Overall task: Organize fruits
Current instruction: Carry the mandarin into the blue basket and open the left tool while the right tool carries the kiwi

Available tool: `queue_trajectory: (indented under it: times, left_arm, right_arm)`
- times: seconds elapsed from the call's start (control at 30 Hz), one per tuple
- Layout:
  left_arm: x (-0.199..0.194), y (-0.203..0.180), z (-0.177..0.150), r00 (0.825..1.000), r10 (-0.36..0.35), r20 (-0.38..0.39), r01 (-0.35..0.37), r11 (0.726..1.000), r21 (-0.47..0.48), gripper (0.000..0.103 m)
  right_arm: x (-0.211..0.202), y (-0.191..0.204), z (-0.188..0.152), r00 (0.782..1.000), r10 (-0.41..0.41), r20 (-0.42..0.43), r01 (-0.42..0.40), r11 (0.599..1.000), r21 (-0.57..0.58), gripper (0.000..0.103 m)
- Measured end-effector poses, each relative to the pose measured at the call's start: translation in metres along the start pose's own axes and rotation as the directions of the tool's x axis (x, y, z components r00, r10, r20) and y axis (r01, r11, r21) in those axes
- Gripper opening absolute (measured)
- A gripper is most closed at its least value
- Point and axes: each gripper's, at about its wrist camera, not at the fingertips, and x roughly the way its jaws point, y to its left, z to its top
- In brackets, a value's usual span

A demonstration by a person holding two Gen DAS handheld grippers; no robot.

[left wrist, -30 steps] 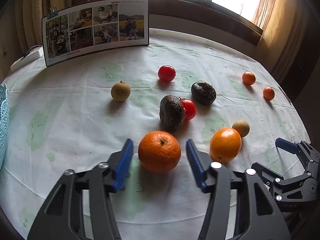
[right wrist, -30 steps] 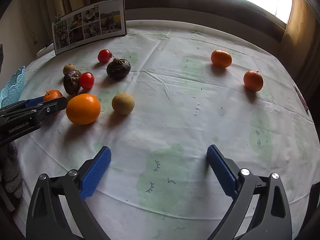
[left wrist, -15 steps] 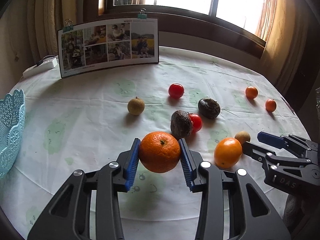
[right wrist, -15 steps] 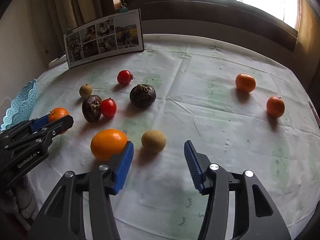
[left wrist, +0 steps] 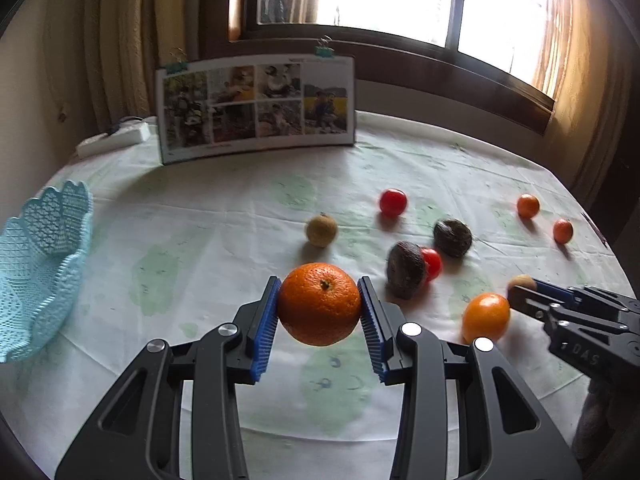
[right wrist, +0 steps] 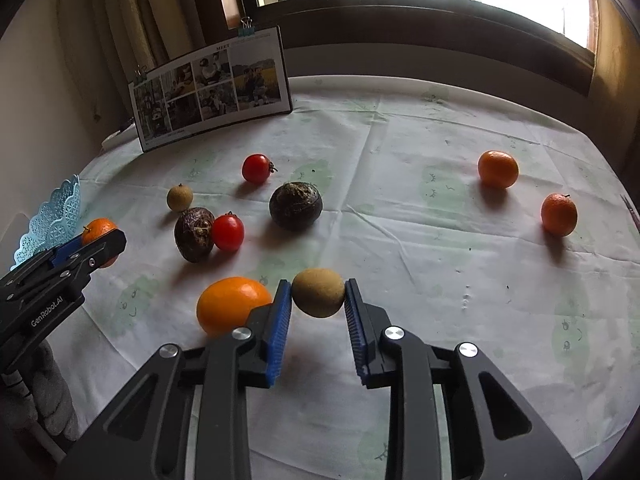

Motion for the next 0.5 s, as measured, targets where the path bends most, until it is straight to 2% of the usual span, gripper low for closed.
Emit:
queue_trajectory:
  times: [0.2,0.37,0.5]
  left_arm:
    - [-0.026,0.04,0.01,0.99,0.121,0.072,-0.118,0.992,-0.046,0.04]
    - [-0.047,0.09,0.015,0.966,0.236,0.106,-0.223,0.967,-0.125,0.04]
    - [-0.058,0.13,0.013,0.945,0.312,0.098,-0.29,0.938,-0.19,0.04]
  right_arm:
    - [-0.014,0.019,0.01,0.998,0.03,0.049,-0.029,0.999,-0.014,0.028]
    - [-0.017,0.045,0.018,0.996,0.069,0.063,-0.066,0.997,-0.046,0.028]
    - [-0.014,0.07,0.022,0.993,0.102,0.058,-0.098,0.992,-0.073,0.028]
